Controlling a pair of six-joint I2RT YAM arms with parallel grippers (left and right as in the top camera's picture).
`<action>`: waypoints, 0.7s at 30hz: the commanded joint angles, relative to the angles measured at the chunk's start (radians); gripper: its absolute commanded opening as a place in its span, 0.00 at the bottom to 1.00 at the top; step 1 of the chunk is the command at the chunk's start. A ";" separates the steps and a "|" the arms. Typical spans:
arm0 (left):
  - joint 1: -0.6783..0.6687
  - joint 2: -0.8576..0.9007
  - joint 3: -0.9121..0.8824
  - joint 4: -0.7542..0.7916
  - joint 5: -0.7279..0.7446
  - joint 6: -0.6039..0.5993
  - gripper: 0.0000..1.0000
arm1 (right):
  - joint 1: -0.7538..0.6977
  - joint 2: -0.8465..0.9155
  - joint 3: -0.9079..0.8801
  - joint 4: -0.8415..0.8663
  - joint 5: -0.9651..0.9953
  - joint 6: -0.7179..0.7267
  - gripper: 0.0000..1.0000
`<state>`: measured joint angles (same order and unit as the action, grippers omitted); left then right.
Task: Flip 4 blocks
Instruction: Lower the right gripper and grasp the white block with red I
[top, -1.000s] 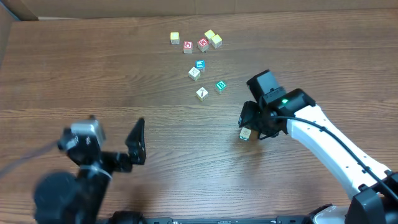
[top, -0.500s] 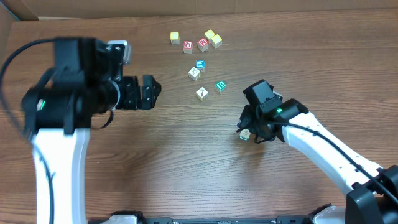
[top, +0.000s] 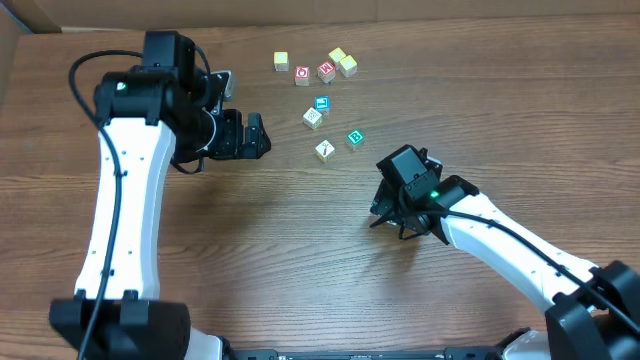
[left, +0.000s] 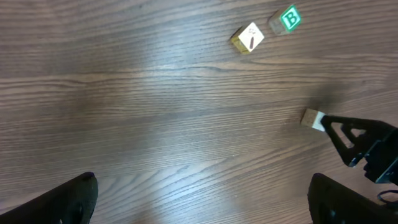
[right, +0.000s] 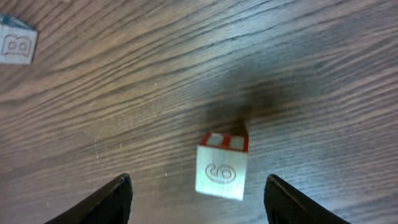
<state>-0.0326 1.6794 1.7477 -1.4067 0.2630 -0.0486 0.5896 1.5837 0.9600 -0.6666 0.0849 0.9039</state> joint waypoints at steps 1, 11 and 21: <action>-0.007 0.032 0.028 0.001 0.023 -0.011 1.00 | 0.000 0.055 -0.005 0.007 0.027 0.037 0.69; -0.007 0.060 0.028 0.013 0.022 -0.011 1.00 | 0.000 0.124 0.002 0.011 0.027 0.036 0.50; -0.007 0.060 0.028 0.016 0.022 -0.011 1.00 | 0.000 0.124 0.020 0.013 0.026 0.015 0.34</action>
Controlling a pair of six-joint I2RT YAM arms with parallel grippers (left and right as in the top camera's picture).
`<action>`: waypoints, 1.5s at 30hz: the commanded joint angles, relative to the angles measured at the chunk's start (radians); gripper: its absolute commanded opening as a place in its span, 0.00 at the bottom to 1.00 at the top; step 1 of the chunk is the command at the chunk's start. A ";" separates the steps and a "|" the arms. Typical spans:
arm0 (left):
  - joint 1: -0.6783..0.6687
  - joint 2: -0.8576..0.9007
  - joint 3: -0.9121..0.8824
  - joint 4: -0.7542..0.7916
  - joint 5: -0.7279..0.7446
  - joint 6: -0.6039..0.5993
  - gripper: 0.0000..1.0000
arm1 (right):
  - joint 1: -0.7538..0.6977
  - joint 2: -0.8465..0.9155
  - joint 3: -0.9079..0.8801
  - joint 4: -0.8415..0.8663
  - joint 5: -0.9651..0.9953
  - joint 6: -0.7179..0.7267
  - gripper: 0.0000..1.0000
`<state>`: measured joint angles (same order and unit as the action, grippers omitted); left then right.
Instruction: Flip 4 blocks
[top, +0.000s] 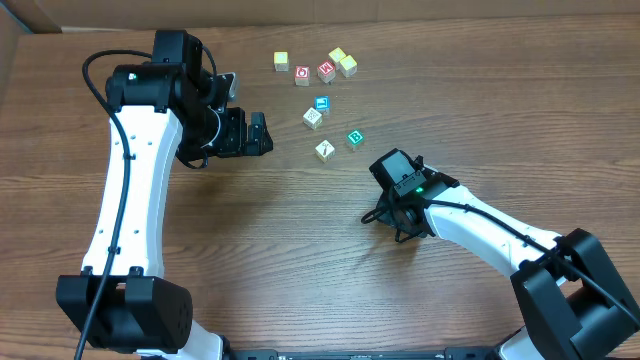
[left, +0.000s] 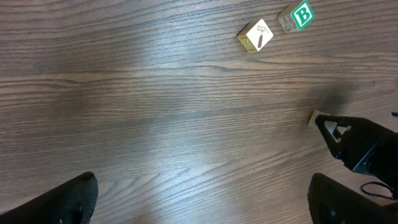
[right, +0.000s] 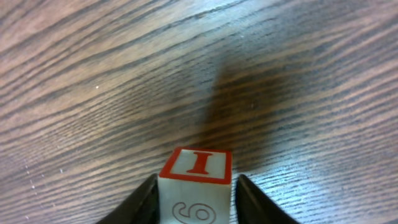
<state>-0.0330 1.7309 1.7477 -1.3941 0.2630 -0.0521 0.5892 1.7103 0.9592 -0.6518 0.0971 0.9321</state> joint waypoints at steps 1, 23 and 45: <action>-0.006 0.008 0.028 0.003 0.022 -0.007 1.00 | 0.001 -0.003 0.033 -0.013 0.014 -0.026 0.30; -0.006 0.008 0.028 0.004 0.022 -0.007 1.00 | 0.028 0.000 0.390 -0.177 -0.049 -0.204 0.23; -0.006 0.008 0.028 0.004 0.022 -0.008 1.00 | 0.189 0.199 0.389 -0.120 0.036 -0.257 0.22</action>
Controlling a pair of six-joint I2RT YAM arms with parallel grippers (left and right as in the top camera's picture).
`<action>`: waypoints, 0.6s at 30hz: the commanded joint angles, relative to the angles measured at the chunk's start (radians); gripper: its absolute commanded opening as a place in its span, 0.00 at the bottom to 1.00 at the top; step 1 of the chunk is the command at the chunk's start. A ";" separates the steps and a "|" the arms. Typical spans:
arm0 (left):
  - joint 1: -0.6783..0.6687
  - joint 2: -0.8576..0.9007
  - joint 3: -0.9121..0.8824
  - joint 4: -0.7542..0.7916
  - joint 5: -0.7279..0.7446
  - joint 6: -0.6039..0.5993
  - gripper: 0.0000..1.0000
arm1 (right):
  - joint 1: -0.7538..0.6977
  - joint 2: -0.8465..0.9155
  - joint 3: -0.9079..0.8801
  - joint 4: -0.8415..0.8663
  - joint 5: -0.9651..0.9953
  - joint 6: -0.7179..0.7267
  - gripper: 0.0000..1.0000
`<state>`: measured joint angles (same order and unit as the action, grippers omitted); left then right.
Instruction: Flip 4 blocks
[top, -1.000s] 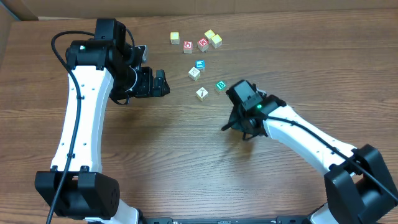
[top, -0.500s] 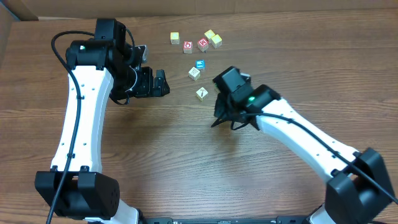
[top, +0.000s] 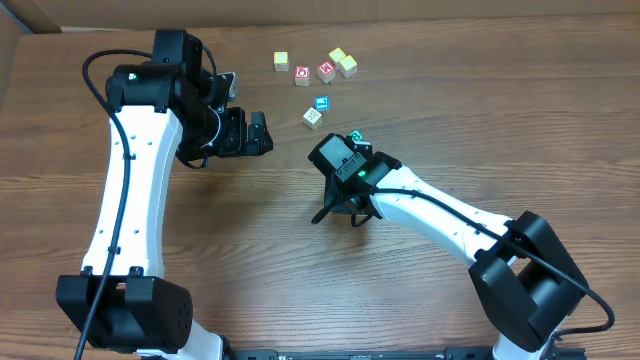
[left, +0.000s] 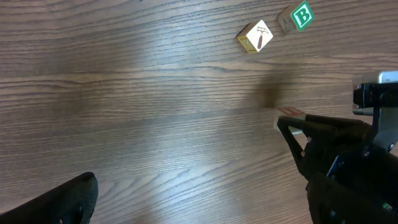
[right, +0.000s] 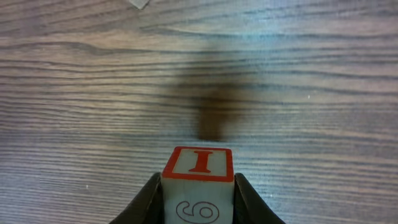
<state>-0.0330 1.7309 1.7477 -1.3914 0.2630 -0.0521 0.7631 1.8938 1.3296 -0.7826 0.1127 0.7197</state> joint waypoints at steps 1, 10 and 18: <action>-0.006 0.008 0.028 0.001 0.022 -0.007 1.00 | 0.018 0.022 0.019 0.015 0.021 -0.048 0.22; -0.006 0.008 0.028 0.001 0.022 -0.007 1.00 | 0.030 0.053 0.019 0.041 0.029 -0.048 0.23; -0.006 0.008 0.028 0.001 0.022 -0.007 1.00 | 0.030 0.053 0.019 0.041 0.029 -0.048 0.54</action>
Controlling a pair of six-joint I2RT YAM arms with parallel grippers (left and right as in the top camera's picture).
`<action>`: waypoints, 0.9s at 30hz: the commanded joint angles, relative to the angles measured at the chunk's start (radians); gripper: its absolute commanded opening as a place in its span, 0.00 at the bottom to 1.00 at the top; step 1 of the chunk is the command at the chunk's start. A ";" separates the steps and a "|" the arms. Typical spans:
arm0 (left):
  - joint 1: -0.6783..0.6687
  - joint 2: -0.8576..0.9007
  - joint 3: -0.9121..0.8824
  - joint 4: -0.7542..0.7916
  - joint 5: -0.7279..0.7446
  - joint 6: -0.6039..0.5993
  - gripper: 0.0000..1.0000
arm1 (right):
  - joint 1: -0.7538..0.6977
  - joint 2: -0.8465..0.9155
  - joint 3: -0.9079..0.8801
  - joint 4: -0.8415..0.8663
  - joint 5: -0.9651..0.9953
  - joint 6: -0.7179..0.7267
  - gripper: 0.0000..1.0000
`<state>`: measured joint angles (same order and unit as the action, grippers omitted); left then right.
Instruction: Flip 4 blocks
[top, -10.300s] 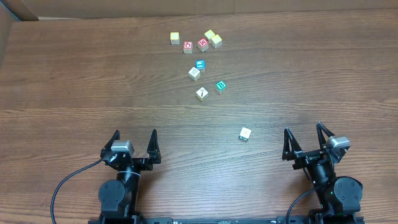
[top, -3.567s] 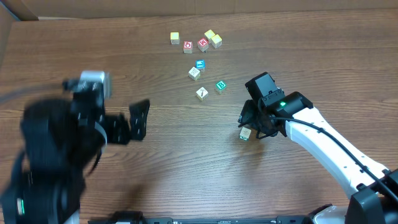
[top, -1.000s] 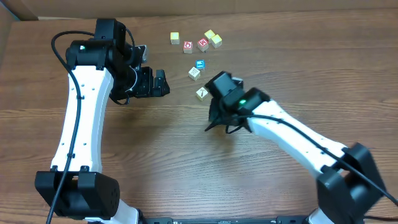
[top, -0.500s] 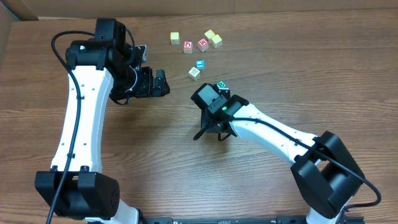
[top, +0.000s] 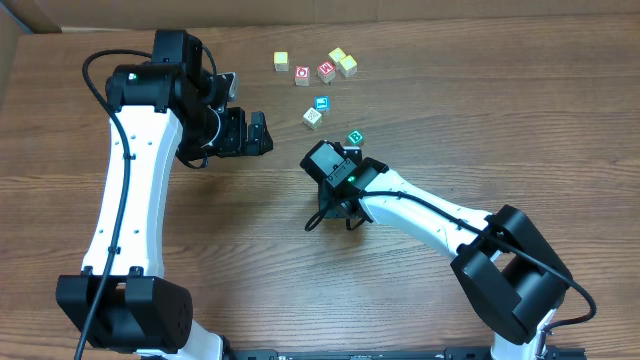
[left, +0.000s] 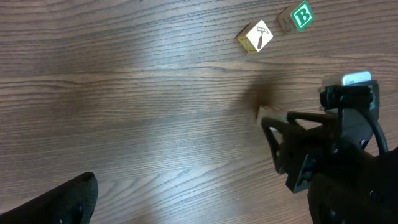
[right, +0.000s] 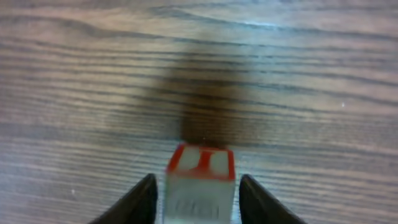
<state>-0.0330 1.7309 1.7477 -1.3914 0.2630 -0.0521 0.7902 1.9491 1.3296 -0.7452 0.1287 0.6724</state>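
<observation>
A wooden block (right: 200, 177) with a red "I" face sits between the fingers of my right gripper (right: 198, 199), low over the table, its shadow touching it. A thin gap shows on each side of the block, so the jaws stand open around it. The frame is blurred. In the left wrist view a corner of that block (left: 268, 112) shows at the tips of my right gripper (left: 280, 146). In the overhead view my right gripper (top: 333, 215) hides the block. My left gripper (top: 252, 134) hangs open and empty over the table to the left; its fingertips (left: 74, 198) show low in the left wrist view.
A hammer-picture block (left: 255, 36) and a green "B" block (top: 354, 137) lie just behind my right wrist. Further back lie a white block (top: 313, 117), a blue one (top: 322, 103), two red ones (top: 302, 73) and several yellowish ones (top: 343, 62).
My right gripper has moved a little further left and lower. The "I" block, gripped tight before, now sits down by its shadow with thin gaps to both fingers. The left arm is unchanged.
At first the block lay on the table right of centre, between my open right fingers. Then my right gripper was shut on it. Later it held the block, "I" face forward, further left near the hammer block. Now the jaws have parted around it there.
</observation>
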 joint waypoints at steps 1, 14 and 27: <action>-0.006 0.008 0.028 0.001 0.022 -0.007 1.00 | 0.003 -0.002 0.019 0.003 0.013 0.000 0.56; -0.006 0.008 0.028 0.001 0.022 -0.007 1.00 | -0.079 -0.008 0.117 -0.072 -0.162 -0.008 0.61; -0.007 0.008 0.028 0.001 0.022 -0.007 1.00 | 0.001 0.011 0.016 0.004 0.005 0.220 0.57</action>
<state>-0.0330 1.7309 1.7477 -1.3914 0.2668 -0.0521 0.7719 1.9522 1.3640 -0.7460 0.0498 0.8398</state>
